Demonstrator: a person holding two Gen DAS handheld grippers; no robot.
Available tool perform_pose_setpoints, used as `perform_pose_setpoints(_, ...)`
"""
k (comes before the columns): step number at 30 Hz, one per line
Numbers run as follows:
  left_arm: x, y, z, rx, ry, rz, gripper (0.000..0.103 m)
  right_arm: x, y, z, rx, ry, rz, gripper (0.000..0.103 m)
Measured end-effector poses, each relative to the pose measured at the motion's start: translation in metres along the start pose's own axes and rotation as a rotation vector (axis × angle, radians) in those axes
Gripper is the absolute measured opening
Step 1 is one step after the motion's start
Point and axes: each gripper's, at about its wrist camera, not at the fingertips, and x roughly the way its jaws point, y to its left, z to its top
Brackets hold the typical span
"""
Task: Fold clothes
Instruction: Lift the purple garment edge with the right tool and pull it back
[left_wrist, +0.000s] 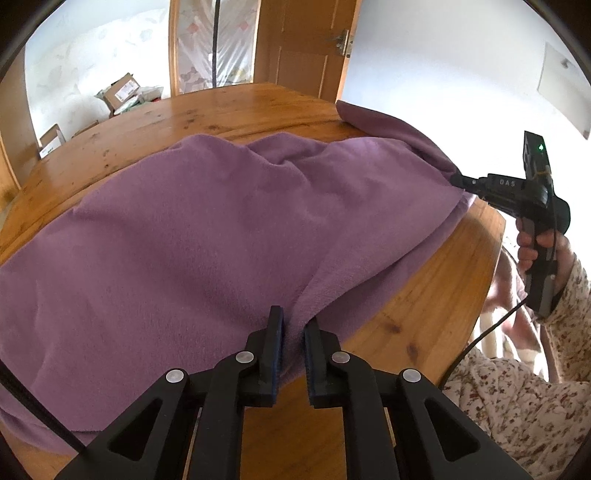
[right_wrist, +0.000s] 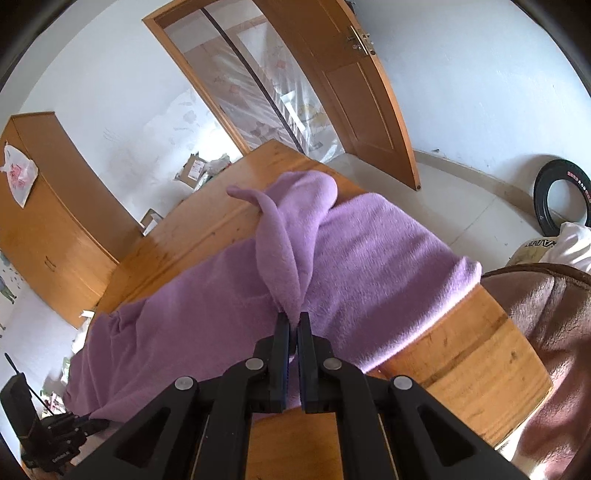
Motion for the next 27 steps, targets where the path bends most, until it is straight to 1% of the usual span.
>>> perform_pose_setpoints(3,0.0,-0.001,0.0,0.006,0.005,0.001,0.012,-0.002,0.002,-0.001,-0.026,-0.008,-0.02,0.004)
perform_pose_setpoints(7,-0.002,0.003,0.0,-0.009,0.012,-0.021,0.013,-0.006,0.004,0.0,-0.035,-0.011,-0.026,0.004)
perform_pose_setpoints(10,-0.011,0.005,-0.004,-0.007,-0.011,-0.055,0.013,-0.01,0.004,0.002,-0.032,-0.008,-0.045,0.005)
perform_pose_setpoints(12,-0.019,0.006,-0.008,0.004,-0.028,-0.082,0.013,-0.013,0.007,0.0,-0.054,-0.006,-0.059,0.005)
perform_pose_setpoints(13,-0.021,0.007,-0.009,0.005,-0.031,-0.086,0.015,-0.015,0.009,0.0,-0.067,-0.005,-0.069,0.005)
perform_pose_setpoints(16,-0.025,0.007,-0.009,0.015,-0.035,-0.071,0.015,-0.019,0.018,0.001,-0.112,-0.009,-0.107,0.005)
perform_pose_setpoints(19,-0.028,0.009,-0.003,0.011,-0.065,-0.078,0.015,-0.019,0.017,0.004,-0.096,-0.006,-0.125,0.005)
perform_pose_setpoints(22,-0.02,0.007,0.008,0.014,-0.084,-0.089,0.015,-0.02,0.022,0.005,-0.101,-0.015,-0.163,0.005)
perform_pose_setpoints(24,-0.012,0.005,0.014,0.016,-0.075,-0.082,0.015,-0.024,0.031,0.004,-0.154,-0.037,-0.211,0.005)
perform_pose_setpoints(26,-0.005,0.002,0.019,0.01,-0.066,-0.11,0.015,-0.031,0.04,0.002,-0.228,-0.074,-0.271,0.005)
perform_pose_setpoints(27,-0.002,0.001,0.022,0.008,-0.061,-0.124,0.015,-0.034,0.041,0.003,-0.235,-0.082,-0.282,0.005)
